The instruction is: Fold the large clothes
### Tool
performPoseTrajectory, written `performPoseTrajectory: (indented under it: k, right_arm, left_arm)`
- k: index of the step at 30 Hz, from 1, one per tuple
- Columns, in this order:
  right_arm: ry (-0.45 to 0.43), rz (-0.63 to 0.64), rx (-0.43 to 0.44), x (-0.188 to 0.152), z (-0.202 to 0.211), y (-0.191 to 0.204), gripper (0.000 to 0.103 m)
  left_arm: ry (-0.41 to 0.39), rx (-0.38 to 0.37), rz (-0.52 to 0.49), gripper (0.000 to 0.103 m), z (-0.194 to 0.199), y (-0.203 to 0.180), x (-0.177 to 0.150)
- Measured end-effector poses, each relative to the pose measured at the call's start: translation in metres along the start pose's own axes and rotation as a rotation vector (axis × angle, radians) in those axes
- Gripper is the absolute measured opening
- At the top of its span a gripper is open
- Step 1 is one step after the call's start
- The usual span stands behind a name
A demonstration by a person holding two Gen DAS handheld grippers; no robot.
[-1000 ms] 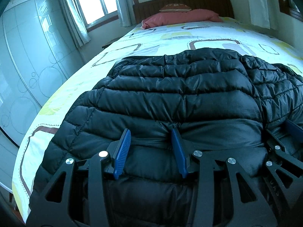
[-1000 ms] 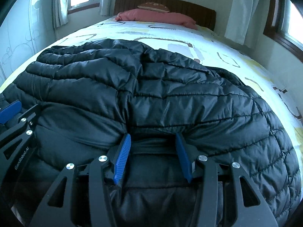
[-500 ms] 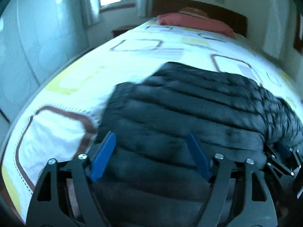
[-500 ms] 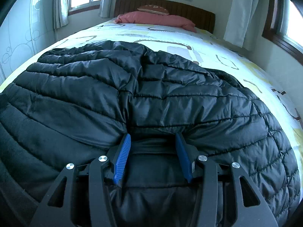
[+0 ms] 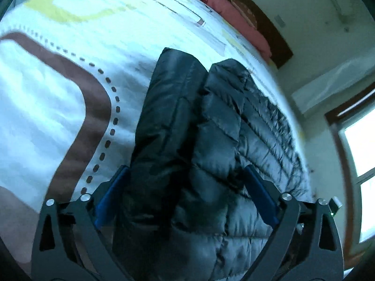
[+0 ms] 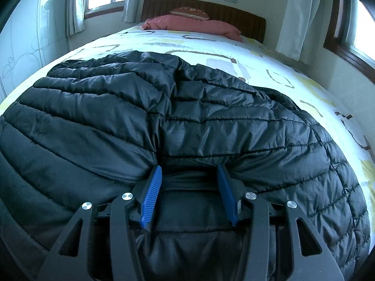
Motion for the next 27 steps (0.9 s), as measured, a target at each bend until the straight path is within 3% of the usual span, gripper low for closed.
performPoseTrajectory:
  k: [3, 4, 7, 12, 13, 14, 17, 24, 27]
  right_arm:
    - [-0.002, 0.002, -0.005, 0.0, 0.0, 0.001, 0.049]
    - [-0.003, 0.003, -0.008, 0.0, 0.0, 0.001, 0.049]
    - [-0.004, 0.006, -0.014, 0.001, 0.0, 0.002, 0.049]
    - [-0.006, 0.009, -0.022, 0.0, -0.001, 0.004, 0.049]
    - [-0.006, 0.008, -0.022, 0.0, 0.0, 0.004, 0.049]
    - [-0.006, 0.009, -0.022, 0.0, 0.0, 0.004, 0.049]
    - [-0.007, 0.009, -0.023, 0.001, -0.001, 0.003, 0.049]
    - [-0.008, 0.009, -0.026, 0.0, 0.0, 0.005, 0.049]
    - [-0.008, 0.009, -0.025, 0.0, 0.0, 0.005, 0.049]
  left_arm:
    - [0.037, -0.007, -0.097, 0.097, -0.006, -0.013, -0.006]
    - [0.055, -0.025, -0.118, 0.086, -0.008, -0.016, -0.009]
    - [0.069, -0.041, -0.13, 0.076, -0.008, -0.02, -0.012]
    - [0.038, -0.002, -0.119, 0.081, -0.013, -0.017, -0.011]
    - [0.028, 0.017, -0.134, 0.073, -0.013, -0.021, -0.012]
    - [0.024, 0.016, -0.148, 0.058, -0.014, -0.027, -0.01]
    - [0.008, -0.003, -0.155, 0.04, -0.007, -0.039, -0.011]
    - [-0.014, -0.045, -0.04, 0.041, -0.006, -0.033, -0.011]
    - [-0.028, -0.056, 0.045, 0.06, -0.005, -0.019, -0.008]
Point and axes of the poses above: each gripper's, at about its wrist camera, not at the fingertips, and z roughly against the way its jaws point, y to its left, x to its top, the point moved 8 cm from there along -z, roughly the way its jaws point, and after that the axes turned 1 degree about -z, right-handed, at the moved point
